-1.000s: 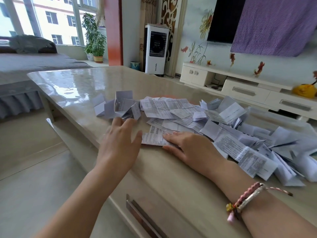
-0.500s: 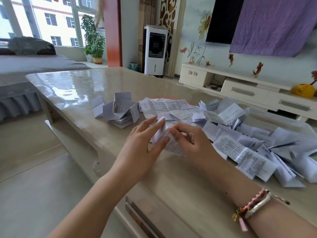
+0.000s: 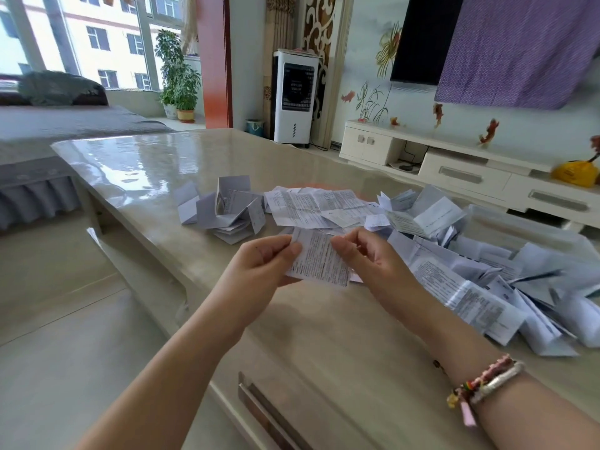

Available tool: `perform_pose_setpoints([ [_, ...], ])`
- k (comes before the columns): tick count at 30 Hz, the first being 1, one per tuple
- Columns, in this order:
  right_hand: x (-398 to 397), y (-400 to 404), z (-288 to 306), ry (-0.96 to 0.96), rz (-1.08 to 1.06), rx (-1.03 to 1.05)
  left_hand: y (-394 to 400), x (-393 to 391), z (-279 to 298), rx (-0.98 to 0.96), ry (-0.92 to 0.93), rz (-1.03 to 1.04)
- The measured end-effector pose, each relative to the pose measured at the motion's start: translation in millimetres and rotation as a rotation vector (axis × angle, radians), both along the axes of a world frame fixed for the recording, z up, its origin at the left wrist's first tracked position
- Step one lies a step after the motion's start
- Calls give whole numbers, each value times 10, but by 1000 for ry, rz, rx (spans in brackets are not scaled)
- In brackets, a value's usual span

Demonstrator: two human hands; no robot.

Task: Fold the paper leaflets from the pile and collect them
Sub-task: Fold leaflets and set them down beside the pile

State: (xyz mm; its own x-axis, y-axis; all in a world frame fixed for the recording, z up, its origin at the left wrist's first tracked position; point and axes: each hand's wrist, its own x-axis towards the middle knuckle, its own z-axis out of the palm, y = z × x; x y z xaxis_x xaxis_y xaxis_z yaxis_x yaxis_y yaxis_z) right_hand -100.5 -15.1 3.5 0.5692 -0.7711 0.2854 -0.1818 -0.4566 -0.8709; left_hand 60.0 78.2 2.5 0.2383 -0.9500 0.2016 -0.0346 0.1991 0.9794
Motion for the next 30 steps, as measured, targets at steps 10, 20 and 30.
perform_pose_setpoints([
  [10, 14, 76, 54, -143, 109, 42, 18, -10, 52, 78, 107, 33],
  [20, 42, 123, 81, -109, 133, 84, 54, 48, 108, 89, 110, 30],
  [30, 223, 162, 58, 14, -17, -3, 26, 510, 154, 61, 264, 284],
])
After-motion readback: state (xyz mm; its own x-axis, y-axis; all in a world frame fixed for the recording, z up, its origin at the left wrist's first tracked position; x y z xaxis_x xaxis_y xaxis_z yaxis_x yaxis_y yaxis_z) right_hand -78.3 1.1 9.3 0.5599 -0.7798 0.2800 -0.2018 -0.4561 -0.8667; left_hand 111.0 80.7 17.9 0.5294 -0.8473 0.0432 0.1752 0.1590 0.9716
